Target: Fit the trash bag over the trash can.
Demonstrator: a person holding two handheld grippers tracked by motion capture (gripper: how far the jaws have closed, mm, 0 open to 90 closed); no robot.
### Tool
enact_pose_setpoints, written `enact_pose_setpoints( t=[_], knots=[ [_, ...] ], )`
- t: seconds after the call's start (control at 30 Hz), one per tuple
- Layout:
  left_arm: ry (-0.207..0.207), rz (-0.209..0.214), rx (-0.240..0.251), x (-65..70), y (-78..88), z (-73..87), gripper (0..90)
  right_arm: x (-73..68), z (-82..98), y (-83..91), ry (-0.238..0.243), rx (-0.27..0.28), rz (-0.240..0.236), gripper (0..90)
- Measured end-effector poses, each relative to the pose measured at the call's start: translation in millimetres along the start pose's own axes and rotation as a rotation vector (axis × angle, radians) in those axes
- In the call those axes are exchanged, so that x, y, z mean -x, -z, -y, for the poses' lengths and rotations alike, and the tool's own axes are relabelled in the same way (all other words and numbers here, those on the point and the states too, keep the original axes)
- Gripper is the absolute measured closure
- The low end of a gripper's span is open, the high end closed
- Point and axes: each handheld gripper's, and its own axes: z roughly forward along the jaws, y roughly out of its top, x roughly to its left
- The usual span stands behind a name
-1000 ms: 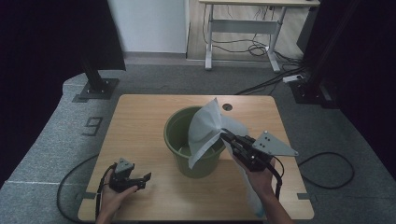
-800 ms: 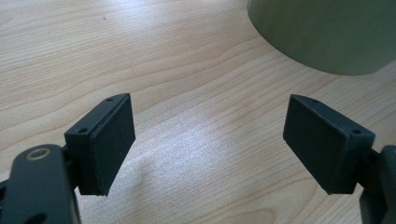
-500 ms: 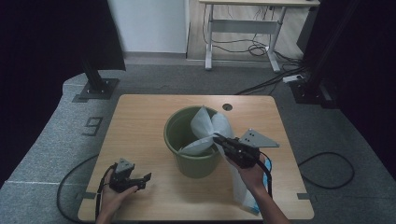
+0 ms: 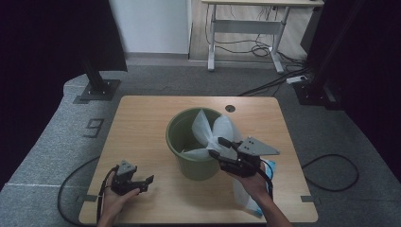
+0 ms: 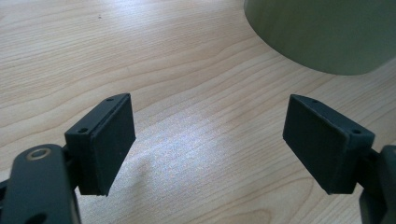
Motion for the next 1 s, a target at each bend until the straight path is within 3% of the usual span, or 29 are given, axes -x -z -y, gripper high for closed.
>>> enact_pose_setpoints(
  t=[0.2,0.37,0.53,0.63,0.83,0.93,1.0],
  knots=[
    [-0.004,0.001,-0.004,0.7,-1.0,0.2,16.8,1.7,9.2,30.0,-0.019,0.044,0.065,34.6],
    [-0.009,-0.002,-0.01,2.5,-1.9,0.4,16.8,6.2,21.5,40.7,-0.039,0.044,0.061,33.9],
    [-0.01,-0.008,-0.006,4.1,-2.9,0.1,16.8,12.2,40.6,54.0,-0.081,0.039,0.099,32.3],
    [-0.016,-0.007,-0.005,6.7,-3.7,-0.6,16.9,16.8,56.1,59.8,-0.108,0.019,0.137,31.2],
    [-0.019,-0.007,-0.001,9.0,-3.6,-1.0,16.9,17.4,82.9,63.5,-0.14,-0.019,0.152,31.1],
    [0.004,-0.023,0.032,10.8,-1.4,-2.8,16.9,16.0,99.3,60.2,-0.155,-0.054,0.162,31.1],
    [0.008,-0.024,0.057,14.5,3.4,-7.2,16.9,14.4,110.8,56.1,-0.142,-0.085,0.194,32.4]
  ],
)
